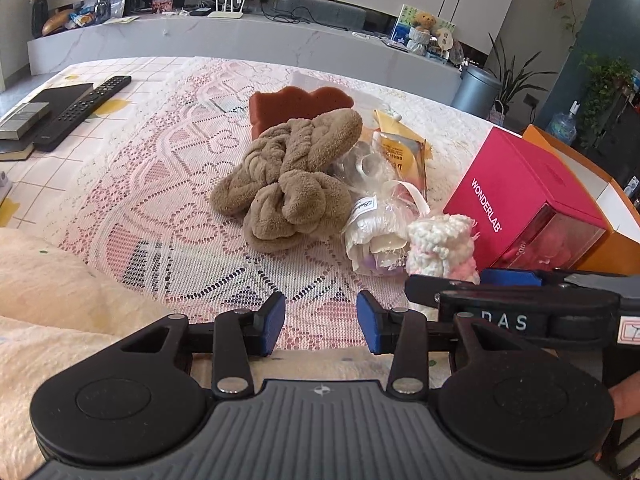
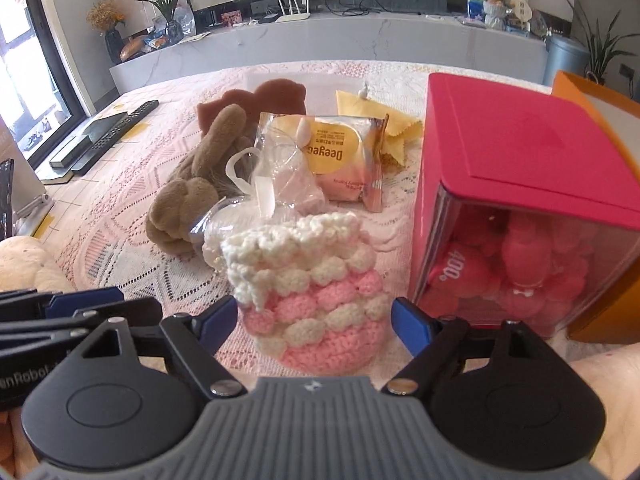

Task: Organize soft objects
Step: 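Reach both tools back toward the remaining soft items on the bed, then grasp the pink crocheted pouch with the right tool while the left grasps the ribboned bag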

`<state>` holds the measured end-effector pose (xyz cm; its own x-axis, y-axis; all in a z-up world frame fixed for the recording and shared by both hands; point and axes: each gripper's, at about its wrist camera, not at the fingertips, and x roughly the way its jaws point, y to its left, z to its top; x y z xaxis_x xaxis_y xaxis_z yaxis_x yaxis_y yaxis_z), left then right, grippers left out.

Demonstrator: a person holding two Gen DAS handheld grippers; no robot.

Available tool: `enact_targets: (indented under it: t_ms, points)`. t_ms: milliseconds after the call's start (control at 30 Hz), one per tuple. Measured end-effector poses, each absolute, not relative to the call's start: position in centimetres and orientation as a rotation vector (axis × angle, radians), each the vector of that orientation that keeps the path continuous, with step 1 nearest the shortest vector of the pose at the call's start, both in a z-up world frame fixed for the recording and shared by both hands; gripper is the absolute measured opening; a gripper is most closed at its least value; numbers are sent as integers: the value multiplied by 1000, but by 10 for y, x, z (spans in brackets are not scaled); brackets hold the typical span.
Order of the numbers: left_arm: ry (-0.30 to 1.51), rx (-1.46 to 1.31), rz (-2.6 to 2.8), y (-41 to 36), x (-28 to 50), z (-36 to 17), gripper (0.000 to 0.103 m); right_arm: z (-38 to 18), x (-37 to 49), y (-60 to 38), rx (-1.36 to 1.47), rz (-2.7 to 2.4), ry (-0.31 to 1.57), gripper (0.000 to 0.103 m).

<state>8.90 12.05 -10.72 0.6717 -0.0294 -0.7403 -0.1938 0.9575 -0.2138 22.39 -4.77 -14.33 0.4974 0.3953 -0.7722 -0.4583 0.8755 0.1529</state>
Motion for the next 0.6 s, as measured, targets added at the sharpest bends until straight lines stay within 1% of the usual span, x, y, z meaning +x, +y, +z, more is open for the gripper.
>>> enact_targets:
  t_ms: [100,200,267,300,367,400,467,533,600]
  points:
    - [839,-284,94,120,90,-109,48,-146,227,-45,-69,518,910,80]
    - [843,-284,94,120,90,-109,48,-148,229,-44,-71,523,906,74]
    - [845,-284,93,119,90,-110,48,-149,228,-44,-75,525,905,64]
    - [845,-283,94,119,90,-110,48,-149,227,-44,-75,525,901,61]
    - [844,-283,93,119,90,-110,48,-149,226,-44,-75,538,901,50]
    - [843,-283,92,119,90,-109,48,-149,225,-44,-78,543,900,47]
    - [841,-283,90,119,90,-108,48,-147,222,-44,-83,559,896,32]
    - [830,-284,77,118,88,-106,48,-142,217,-43,-102,557,885,28]
    - [816,-284,54,118,87,-104,48,-136,212,-47,-109,535,881,27]
